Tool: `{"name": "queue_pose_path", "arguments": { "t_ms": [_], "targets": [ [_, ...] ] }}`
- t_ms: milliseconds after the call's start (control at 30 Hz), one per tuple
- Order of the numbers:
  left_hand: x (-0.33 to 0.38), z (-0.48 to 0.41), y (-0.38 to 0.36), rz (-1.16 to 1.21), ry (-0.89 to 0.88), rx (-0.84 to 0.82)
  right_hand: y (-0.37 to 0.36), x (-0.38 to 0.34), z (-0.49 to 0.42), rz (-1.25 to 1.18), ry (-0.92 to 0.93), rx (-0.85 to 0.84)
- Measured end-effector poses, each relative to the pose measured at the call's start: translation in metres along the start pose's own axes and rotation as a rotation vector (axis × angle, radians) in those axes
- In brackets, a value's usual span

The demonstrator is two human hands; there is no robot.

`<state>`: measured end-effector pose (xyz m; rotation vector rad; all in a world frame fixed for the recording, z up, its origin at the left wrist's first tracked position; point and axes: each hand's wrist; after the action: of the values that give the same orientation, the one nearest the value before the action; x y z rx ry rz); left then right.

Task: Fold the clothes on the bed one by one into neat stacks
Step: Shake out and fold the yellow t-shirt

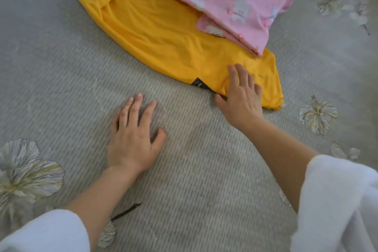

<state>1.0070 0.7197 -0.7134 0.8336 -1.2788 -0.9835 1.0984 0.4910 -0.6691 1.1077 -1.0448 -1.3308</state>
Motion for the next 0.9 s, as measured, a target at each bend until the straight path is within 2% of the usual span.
{"name": "queue_pose_path", "arguments": {
  "t_ms": [100,200,300,400,533,633,700,800,900],
  "targets": [
    [-0.002,-0.001,-0.004,0.006,-0.007,0.022,-0.013,-0.003,-0.020,-0.102,0.060,0.111],
    [-0.002,-0.002,-0.003,0.011,-0.001,0.022,-0.014,-0.008,-0.025,-0.174,0.019,0.282],
    [-0.003,-0.001,-0.002,0.022,0.004,0.013,-0.009,-0.008,-0.014,-0.212,-0.041,0.300],
    [-0.002,0.000,-0.001,0.065,0.020,0.018,-0.011,0.000,0.018,-0.193,-0.092,0.184],
    [0.009,0.005,0.002,0.098,0.034,0.045,-0.014,0.013,0.073,-0.319,-0.131,0.023],
    [0.042,0.019,0.003,0.056,-0.083,0.077,-0.006,0.025,0.108,-0.390,-0.062,-0.133],
    [0.065,0.034,0.001,-0.032,-0.169,0.010,0.001,0.035,0.132,-0.401,-0.010,-0.293],
    [0.084,0.059,0.000,-0.117,-0.188,-0.123,0.008,0.062,0.175,-0.370,0.034,-0.507],
    [0.104,0.101,0.001,-0.260,-0.319,-0.251,0.011,0.105,0.226,-0.266,0.102,-0.626]
  ]
}}
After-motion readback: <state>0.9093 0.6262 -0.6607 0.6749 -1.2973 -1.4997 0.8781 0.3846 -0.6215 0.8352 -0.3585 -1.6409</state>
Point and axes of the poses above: each hand's wrist, its own z-axis away from the middle knuckle, its own y-axis out of the back of the hand, x = y × z
